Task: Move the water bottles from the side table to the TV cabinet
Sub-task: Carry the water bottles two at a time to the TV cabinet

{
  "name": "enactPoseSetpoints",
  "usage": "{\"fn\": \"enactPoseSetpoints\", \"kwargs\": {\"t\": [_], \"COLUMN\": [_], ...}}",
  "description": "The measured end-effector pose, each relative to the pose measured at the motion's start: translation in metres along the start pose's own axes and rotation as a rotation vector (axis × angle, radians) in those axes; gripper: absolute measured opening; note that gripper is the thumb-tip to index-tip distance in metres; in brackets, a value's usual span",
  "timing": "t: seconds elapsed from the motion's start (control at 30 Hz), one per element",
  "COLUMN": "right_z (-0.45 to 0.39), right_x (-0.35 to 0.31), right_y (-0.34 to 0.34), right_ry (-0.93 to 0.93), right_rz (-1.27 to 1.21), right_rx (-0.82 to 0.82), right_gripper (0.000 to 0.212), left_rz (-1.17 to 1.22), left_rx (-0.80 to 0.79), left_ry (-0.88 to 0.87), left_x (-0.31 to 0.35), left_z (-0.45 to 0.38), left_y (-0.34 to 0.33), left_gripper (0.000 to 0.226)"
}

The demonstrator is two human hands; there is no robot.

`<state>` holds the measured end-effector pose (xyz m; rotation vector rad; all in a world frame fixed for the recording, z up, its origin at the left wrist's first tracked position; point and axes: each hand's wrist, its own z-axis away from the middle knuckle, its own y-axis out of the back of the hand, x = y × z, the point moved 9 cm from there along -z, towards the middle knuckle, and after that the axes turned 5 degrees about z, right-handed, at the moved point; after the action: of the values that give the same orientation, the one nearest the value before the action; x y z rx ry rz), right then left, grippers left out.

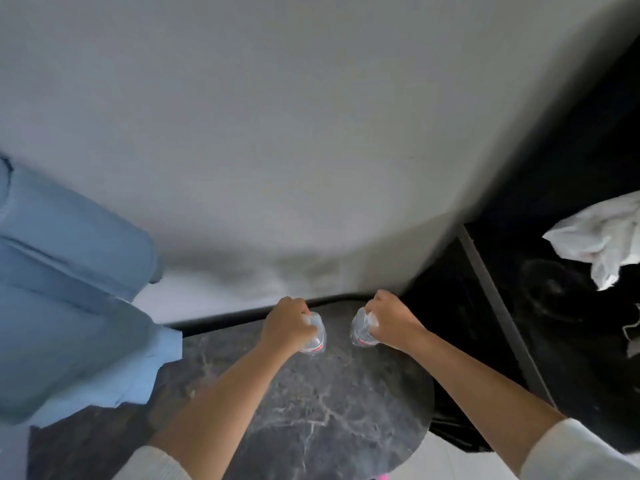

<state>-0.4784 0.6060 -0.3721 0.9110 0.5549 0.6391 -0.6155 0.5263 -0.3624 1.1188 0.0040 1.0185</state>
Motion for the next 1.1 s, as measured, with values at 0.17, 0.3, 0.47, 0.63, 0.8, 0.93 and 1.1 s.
{"fn": "enactPoseSetpoints", "kwargs": {"t": [0.17,0.3,0.47,0.63,0.8,0.93,1.1], "right_z": [-0.058,-0.09,-0.116,-0.122,-0.123,-0.126,-0.131], "right_x": [0.013,0.03,0.044,0.048,0.049,0.045,0.044], "right_y": [-0.005,-0.006,-0.008,-0.012,-0.018,-0.019,-0.017], "right_ry": [0.048,0.041,0.014,0.028,0.038,0.056,0.06], "right_rz": [-0.032,-0.043,-0.125,-0.137,-0.164,-0.178,-0.194], "right_rx": [-0.001,0.041,0.053,0.016,-0.002,0.005,0.0], "right_gripper": [0.029,0.033,0.033,0.034,0.036,0.036,0.037], "left_rz": [0.027,0.047,0.048,0.032,0.015,0.018,0.063], "left_rx": [0.033,0.027,0.046,0.028,0.022,0.027,0.064], "left_ry": [0.071,0.087,0.064,0.053,0.05,0.064,0.11], "left_x": [0.005,0.008,0.017,0.026,0.028,0.025,0.017], "left_z": [-0.046,-0.076,-0.106,-0.118,-0.123,-0.124,-0.122], "left_y": [-0.02,-0.039,-0.048,-0.055,-0.059,-0.063,-0.067], "left_gripper": [0.023,0.018,0.021,0.021,0.022,0.024,0.022]}}
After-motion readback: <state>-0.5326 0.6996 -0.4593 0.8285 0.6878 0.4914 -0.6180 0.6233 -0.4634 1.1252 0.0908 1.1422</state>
